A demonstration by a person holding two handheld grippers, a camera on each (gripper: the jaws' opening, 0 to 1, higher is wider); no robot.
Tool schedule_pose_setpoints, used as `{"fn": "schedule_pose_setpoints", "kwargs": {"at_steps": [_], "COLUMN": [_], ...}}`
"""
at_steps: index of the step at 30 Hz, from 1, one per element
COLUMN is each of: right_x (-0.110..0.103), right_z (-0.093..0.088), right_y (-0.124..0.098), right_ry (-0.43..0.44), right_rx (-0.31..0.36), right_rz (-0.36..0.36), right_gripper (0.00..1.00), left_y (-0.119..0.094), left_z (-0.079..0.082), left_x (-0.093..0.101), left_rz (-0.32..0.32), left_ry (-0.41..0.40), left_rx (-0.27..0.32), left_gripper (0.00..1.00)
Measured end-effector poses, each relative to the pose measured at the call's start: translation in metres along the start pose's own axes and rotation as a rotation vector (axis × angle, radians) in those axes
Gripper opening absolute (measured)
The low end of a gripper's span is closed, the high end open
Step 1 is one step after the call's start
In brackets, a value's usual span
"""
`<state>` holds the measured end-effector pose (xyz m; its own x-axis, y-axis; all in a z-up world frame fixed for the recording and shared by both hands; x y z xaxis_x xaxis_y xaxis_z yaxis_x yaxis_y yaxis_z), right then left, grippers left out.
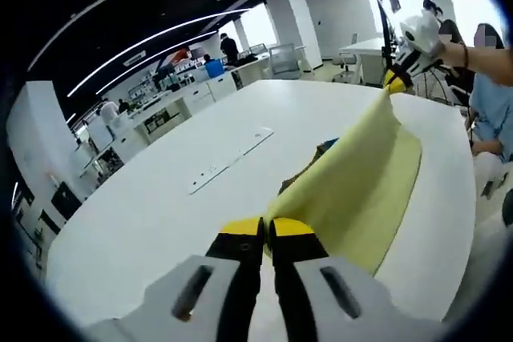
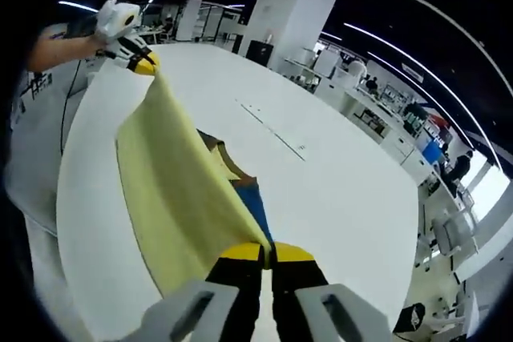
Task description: Fold the garment on the visible template until the final outline fits inside the template.
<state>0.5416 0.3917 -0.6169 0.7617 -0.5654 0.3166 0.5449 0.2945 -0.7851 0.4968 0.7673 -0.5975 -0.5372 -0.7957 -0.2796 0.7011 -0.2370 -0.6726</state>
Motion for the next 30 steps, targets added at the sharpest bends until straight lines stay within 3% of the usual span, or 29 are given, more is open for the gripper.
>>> {"fn": "schedule_pose_setpoints", "kwargs": {"at_steps": [8,10,15,25,30], "right_x": [0.011,0.015,0.021,0.025,0.025], "right_z": [0.014,0.017,0.02,0.011,0.005], "right_y": [0.014,0.02,0.035,0.081,0.104], "right_ry": [0.012,0.017,0.059,0.128,0.142], "right_rx": [0.002,-0.003,-0.011,-0.066,-0.102], "right_rz": [-0.018,-0.02,-0.021,0.024,0.055], "right_gripper": [0.0,0.0,0.0,0.0,0.0], "left_y": [0.021,0.026,0.044,0.087,0.112], "left_z": [0.001,0.001,0.001,-0.012,-0.028], "left_x": [-0.015,-0.018,-0.024,-0.03,-0.029], "left_rz": [0.06,0.061,0.072,0.065,0.049], "left_ry": [-0.006,-0.046,-0.045,-0.073,-0.083], "left_rx": [-0.021,-0.025,-0.037,-0.088,-0.145], "left_gripper": [0.0,0.0,0.0,0.0,0.0]}}
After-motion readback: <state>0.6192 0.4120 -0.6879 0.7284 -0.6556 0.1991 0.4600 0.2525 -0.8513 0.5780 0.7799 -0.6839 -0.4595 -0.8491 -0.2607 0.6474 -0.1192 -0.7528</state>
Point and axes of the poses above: the point that each gripper's makers call its tool centre point, and the gripper's own axes: y roughly forward along the fingers, x roughly to its right, z roughly out of its top, the point moved 6 cm from there along -y, roughly backward along the fingers, and after that the axes turned 12 degrees about -x, right-handed, at the moved point
